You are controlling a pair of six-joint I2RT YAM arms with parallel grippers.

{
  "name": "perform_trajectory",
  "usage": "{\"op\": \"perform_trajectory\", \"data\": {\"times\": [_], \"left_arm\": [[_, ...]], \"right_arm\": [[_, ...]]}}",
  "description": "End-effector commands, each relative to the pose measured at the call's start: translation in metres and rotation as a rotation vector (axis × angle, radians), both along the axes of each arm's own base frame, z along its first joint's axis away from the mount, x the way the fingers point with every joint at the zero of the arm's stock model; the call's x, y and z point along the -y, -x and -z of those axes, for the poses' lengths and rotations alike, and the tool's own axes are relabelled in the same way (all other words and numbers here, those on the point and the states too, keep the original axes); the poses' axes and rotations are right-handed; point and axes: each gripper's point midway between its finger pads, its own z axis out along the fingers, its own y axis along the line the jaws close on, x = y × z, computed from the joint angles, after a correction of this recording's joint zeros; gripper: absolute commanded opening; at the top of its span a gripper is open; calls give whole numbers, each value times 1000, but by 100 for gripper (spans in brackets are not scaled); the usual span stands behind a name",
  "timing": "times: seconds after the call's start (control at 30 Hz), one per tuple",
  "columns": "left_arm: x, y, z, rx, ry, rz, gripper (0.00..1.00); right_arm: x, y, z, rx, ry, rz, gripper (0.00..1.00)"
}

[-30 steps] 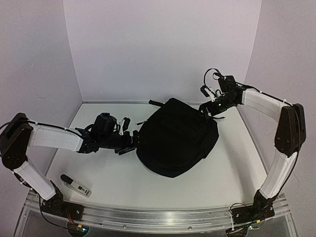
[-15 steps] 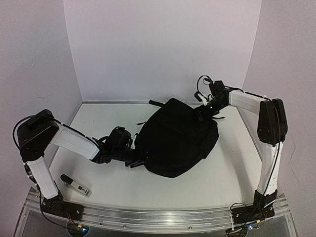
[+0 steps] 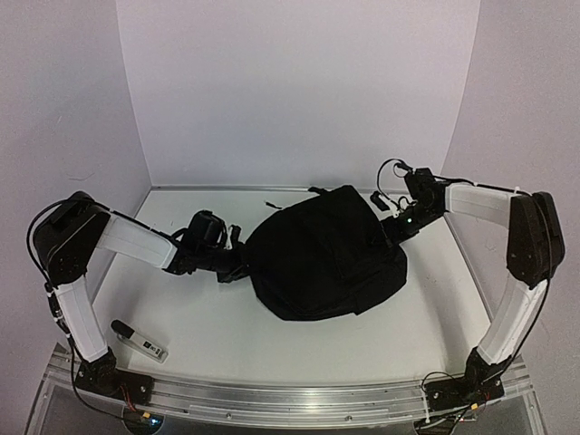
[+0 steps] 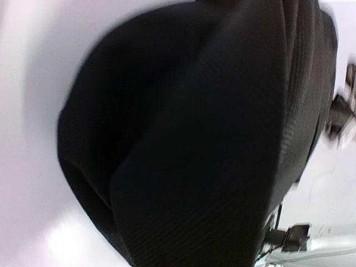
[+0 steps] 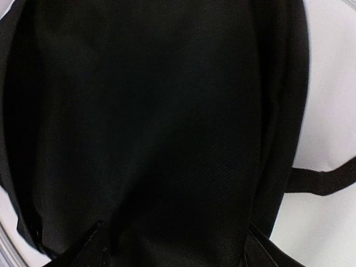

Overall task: Pack the student bag
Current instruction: Adjust the student bag at the center of the board.

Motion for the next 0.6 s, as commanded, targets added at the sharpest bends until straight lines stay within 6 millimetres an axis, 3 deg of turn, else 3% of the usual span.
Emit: {"op": "perform_trajectory", "data": {"times": [0.0,0.13,0.27,0.4,0.5,0.57], "left_arm": [[-2,-61,-44,127,28,2,5],[-1,-107,-52,145,12,21,7],[0,-138,-71,162,29,37,25],[-10,-132,-96,211,10,36,49],[-31,-111,-113,241,-28,-10,59],[-45,-92,-110,230,-48,-31,65]], "right_arm": [[-49,97,-5,-222,-145,-173,76],[-91,165,-7,-279,-148,-336,81],[-116,197,-31,-266,-205,-455,85],[-117,186,-64,-169,-199,-462,89],[-113,158,-94,-25,-170,-424,91],[-109,137,-105,40,-143,-387,91]]}}
